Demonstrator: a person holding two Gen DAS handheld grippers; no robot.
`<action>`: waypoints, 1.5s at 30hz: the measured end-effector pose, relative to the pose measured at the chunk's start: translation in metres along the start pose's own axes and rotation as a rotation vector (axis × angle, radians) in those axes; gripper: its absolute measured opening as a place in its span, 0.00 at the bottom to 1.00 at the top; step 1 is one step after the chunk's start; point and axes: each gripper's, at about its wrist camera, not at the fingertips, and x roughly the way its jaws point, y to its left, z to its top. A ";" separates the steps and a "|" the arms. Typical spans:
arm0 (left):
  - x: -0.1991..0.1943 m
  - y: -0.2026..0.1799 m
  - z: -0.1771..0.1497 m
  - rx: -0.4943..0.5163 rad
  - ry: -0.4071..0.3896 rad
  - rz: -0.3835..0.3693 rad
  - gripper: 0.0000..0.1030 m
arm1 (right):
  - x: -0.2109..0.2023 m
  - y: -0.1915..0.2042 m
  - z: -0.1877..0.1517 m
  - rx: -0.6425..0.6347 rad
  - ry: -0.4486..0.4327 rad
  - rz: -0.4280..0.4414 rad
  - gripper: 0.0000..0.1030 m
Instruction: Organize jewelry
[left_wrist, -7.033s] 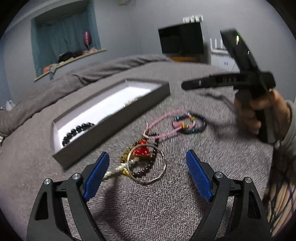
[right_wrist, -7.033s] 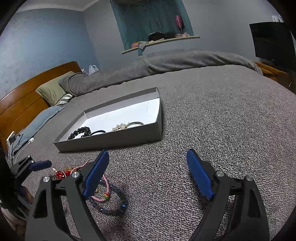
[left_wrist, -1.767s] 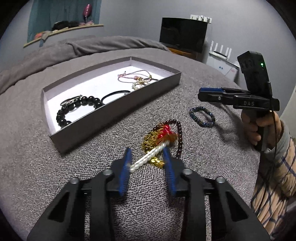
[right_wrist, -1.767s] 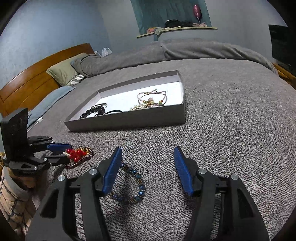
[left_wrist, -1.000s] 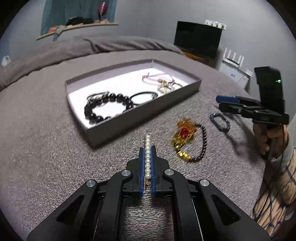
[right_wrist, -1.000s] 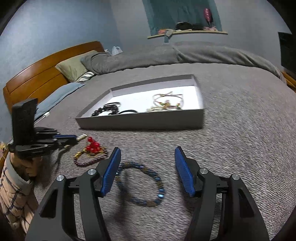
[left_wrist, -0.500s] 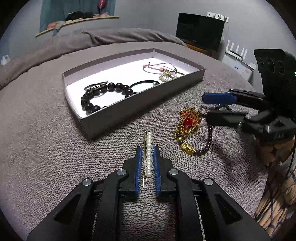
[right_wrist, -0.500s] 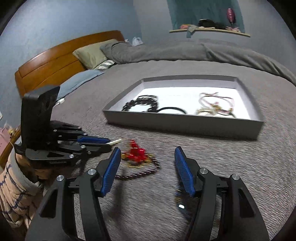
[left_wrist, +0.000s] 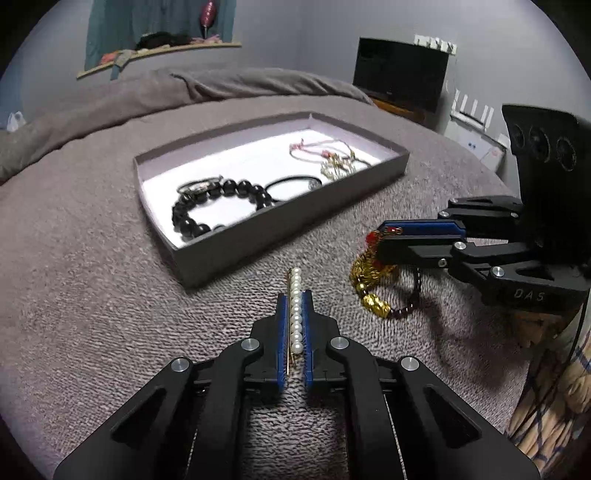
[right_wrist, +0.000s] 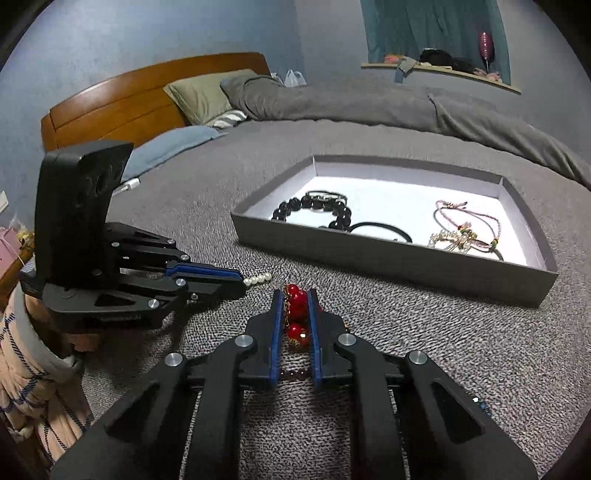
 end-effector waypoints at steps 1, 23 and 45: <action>-0.002 0.000 0.000 0.001 -0.010 -0.001 0.08 | -0.003 -0.002 0.001 0.008 -0.011 0.003 0.12; -0.007 -0.008 0.009 0.013 -0.082 -0.012 0.08 | -0.022 -0.037 0.004 0.012 0.022 -0.070 0.12; -0.003 -0.007 0.008 0.010 -0.068 -0.012 0.08 | -0.046 -0.081 0.004 0.184 -0.076 -0.152 0.31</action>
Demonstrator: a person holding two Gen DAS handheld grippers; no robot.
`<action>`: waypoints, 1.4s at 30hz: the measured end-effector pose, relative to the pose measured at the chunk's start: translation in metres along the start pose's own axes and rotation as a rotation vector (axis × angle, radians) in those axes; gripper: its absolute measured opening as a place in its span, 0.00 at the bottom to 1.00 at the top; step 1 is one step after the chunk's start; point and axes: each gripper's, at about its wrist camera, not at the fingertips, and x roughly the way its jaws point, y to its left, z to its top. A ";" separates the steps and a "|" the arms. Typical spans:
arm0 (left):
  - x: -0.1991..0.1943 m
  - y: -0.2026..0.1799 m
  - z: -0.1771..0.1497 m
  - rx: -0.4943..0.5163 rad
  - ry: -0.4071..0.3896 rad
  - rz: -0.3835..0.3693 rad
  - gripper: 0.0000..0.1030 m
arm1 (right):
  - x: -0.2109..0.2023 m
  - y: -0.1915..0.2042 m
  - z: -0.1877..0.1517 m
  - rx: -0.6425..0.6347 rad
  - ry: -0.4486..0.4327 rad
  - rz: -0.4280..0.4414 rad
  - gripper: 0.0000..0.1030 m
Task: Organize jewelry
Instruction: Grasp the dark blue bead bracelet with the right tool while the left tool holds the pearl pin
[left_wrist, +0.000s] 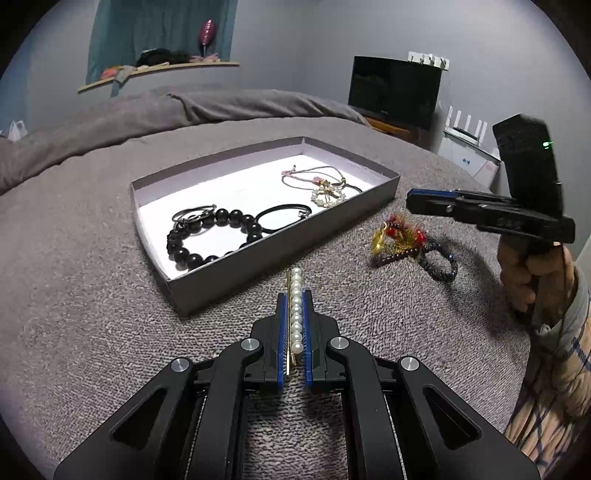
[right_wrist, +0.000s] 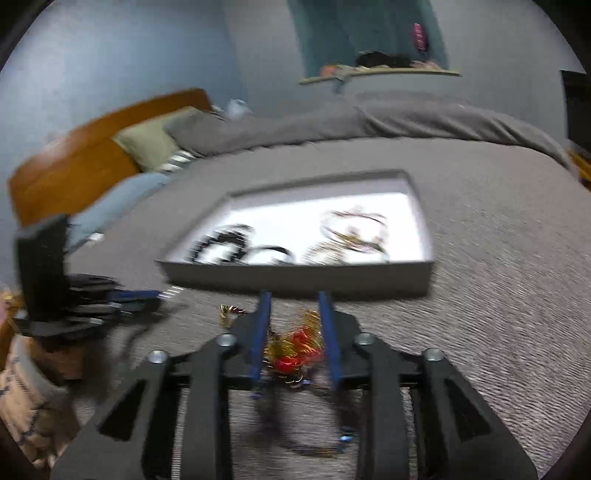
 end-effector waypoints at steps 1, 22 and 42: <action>0.000 0.000 0.000 0.001 0.000 0.001 0.08 | 0.000 -0.003 -0.001 -0.001 0.003 -0.033 0.36; -0.003 -0.007 0.003 0.002 -0.015 -0.007 0.08 | -0.018 -0.008 -0.061 -0.124 0.180 -0.033 0.07; -0.010 -0.011 0.015 -0.001 -0.076 0.003 0.08 | -0.082 -0.033 -0.017 0.023 -0.199 -0.069 0.07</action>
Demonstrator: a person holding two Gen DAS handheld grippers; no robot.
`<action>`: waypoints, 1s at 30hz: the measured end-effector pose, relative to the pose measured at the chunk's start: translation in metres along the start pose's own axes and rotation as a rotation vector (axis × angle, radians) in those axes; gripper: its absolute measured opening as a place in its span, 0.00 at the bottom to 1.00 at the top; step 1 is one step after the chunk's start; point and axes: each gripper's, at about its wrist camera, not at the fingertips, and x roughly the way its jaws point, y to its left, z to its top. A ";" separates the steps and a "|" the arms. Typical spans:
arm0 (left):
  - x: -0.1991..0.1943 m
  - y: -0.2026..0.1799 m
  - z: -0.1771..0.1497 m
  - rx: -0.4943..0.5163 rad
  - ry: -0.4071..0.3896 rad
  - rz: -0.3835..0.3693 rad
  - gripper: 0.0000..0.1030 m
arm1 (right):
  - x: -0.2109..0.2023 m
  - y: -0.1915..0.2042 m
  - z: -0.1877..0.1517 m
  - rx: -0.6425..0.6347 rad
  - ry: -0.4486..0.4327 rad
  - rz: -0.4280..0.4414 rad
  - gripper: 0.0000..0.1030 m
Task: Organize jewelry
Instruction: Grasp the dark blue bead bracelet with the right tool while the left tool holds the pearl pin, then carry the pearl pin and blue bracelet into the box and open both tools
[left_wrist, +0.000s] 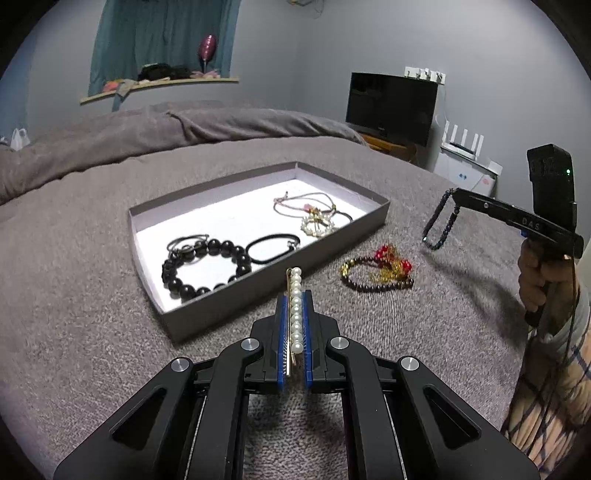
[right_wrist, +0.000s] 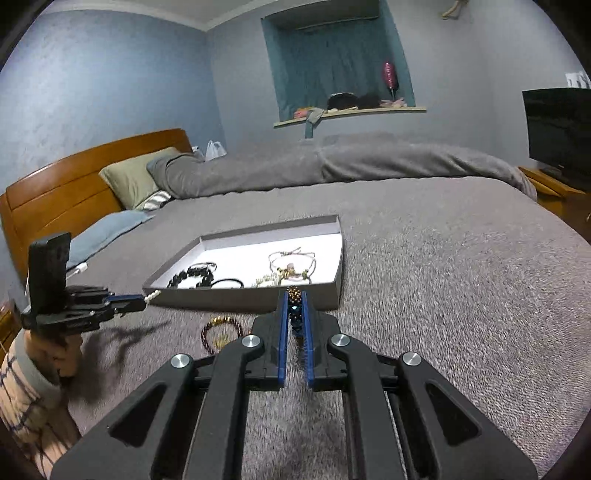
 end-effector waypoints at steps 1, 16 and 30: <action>0.000 0.001 0.002 -0.001 -0.005 0.006 0.08 | 0.000 0.001 0.003 0.003 -0.017 0.002 0.07; 0.022 0.041 0.057 -0.095 -0.063 0.133 0.08 | 0.063 0.028 0.054 -0.040 -0.054 0.078 0.07; 0.095 0.092 0.105 -0.158 0.092 0.130 0.08 | 0.164 0.028 0.083 -0.058 0.125 0.075 0.07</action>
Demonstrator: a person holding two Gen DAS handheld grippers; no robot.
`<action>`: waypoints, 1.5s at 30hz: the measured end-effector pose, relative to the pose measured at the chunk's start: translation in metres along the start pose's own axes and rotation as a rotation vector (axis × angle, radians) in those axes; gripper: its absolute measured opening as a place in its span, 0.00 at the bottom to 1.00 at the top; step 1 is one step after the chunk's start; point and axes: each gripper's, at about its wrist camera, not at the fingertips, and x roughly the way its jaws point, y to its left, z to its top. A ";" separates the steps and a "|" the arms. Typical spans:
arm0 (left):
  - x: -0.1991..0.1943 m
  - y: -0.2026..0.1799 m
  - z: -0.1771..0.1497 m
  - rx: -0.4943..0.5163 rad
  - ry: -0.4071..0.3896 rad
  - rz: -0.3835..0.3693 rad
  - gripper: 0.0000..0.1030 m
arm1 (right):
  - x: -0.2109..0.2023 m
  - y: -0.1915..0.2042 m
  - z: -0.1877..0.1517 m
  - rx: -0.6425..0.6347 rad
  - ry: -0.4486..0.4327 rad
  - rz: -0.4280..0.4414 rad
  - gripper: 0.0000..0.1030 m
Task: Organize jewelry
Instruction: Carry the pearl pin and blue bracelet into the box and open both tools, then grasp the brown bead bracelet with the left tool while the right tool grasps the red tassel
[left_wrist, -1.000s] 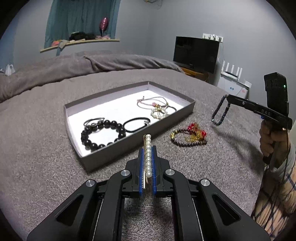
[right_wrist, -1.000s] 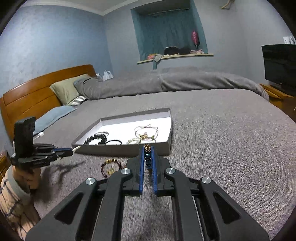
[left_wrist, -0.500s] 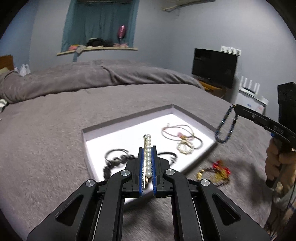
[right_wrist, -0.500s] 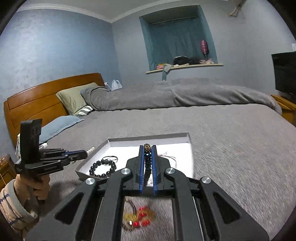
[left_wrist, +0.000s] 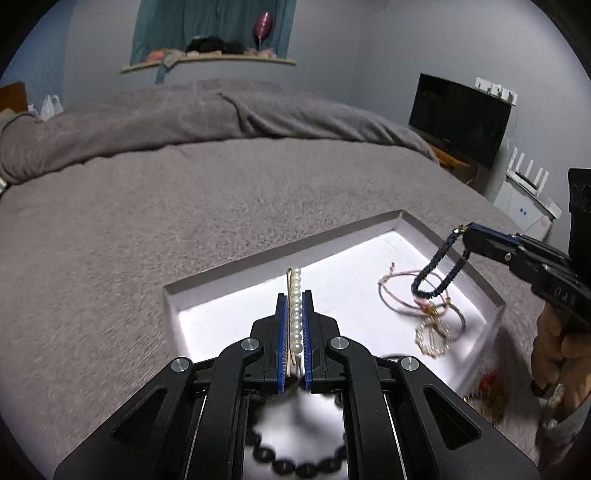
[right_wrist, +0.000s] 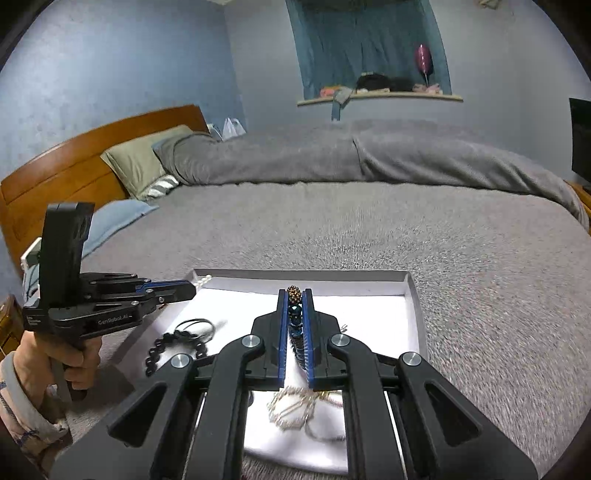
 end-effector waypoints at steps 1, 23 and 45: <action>0.007 0.000 0.003 -0.015 0.021 -0.020 0.08 | 0.006 -0.001 0.002 0.003 0.016 0.002 0.07; 0.057 -0.011 -0.003 -0.040 0.235 -0.065 0.27 | 0.062 -0.009 -0.006 0.071 0.178 0.004 0.07; -0.069 -0.069 -0.032 0.072 -0.091 -0.188 0.61 | -0.051 -0.025 -0.038 0.054 0.062 -0.044 0.35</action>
